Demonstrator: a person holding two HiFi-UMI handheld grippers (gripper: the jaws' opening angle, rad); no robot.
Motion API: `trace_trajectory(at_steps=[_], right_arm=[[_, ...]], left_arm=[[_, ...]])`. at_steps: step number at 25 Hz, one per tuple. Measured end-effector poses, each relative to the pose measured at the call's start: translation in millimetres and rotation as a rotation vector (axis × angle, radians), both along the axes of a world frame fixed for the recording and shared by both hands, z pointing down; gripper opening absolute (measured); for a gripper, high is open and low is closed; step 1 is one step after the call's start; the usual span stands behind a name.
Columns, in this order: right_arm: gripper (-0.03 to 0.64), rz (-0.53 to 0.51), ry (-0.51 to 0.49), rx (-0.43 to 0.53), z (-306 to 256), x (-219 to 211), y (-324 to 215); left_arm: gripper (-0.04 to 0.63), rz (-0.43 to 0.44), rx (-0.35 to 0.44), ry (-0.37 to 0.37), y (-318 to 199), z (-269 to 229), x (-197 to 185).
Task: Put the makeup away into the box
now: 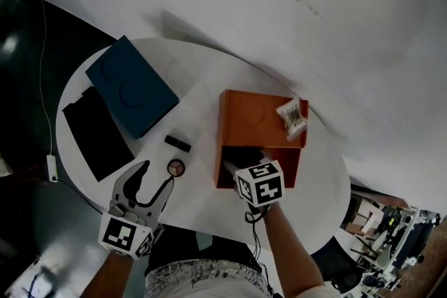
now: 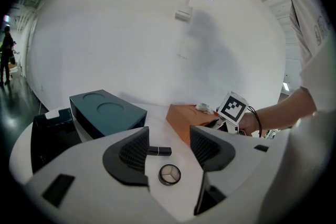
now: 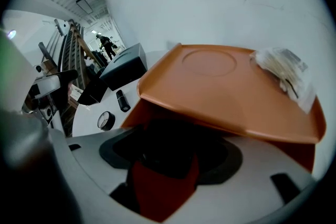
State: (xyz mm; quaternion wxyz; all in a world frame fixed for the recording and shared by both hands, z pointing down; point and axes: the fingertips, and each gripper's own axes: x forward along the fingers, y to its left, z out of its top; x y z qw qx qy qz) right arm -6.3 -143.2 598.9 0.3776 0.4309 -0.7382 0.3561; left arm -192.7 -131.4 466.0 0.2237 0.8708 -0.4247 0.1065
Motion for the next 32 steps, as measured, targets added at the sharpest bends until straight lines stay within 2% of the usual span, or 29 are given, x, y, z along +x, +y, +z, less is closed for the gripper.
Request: trace_trajectory(at_steps=[16, 32], right_arm=[[0.338, 0.001, 0.028, 0.014, 2, 2, -2], [0.344, 0.036, -0.008, 0.052, -17, 10, 9]], left_arm=[[0.259, 0.015, 0.004, -0.005, -2, -3, 7], [0.259, 0.039, 0.039, -0.022, 8, -18, 19]])
